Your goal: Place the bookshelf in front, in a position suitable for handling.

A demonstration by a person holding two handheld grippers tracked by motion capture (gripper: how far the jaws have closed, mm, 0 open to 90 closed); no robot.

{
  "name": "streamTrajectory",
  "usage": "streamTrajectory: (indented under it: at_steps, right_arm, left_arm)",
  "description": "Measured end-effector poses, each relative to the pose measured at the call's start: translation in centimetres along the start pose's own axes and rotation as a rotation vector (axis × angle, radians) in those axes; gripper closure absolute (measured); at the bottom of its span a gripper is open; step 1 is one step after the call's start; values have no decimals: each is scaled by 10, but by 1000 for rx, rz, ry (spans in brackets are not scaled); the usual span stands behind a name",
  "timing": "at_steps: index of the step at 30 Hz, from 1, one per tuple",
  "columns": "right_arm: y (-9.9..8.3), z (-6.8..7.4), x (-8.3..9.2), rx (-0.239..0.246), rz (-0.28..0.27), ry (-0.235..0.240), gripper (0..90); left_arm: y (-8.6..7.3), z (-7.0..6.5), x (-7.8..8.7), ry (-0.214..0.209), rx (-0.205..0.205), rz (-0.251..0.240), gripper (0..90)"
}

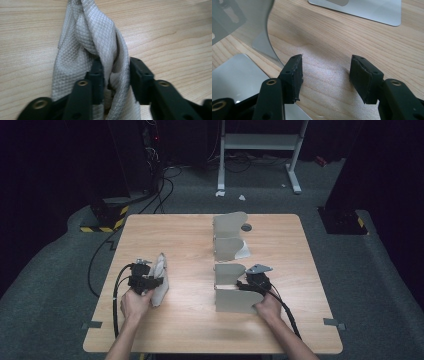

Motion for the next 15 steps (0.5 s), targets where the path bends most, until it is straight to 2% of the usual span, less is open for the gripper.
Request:
streamTrajectory:
  at_steps: [3,6,15]
  right_arm:
    - [0,0,0,0,0,1,443]
    - [0,0,0,0,0,1,443]
    - [0,0,0,1,3,1,424]
  left_arm:
    - [3,0,5,10,7,-17,504]
    - [5,-2,10,-3,11,-24,435]
    - [5,-12,20,-37,11,-35,356]
Point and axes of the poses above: each handheld gripper's, and its own axes: x roughly backward along the jaws, y roughly out of its top, z roughly to its left, the point moved 5 cm from there along -x, roughly forward along the jaws, and after that the axes turned 2 degrees about -x, right-handed, at the moved point
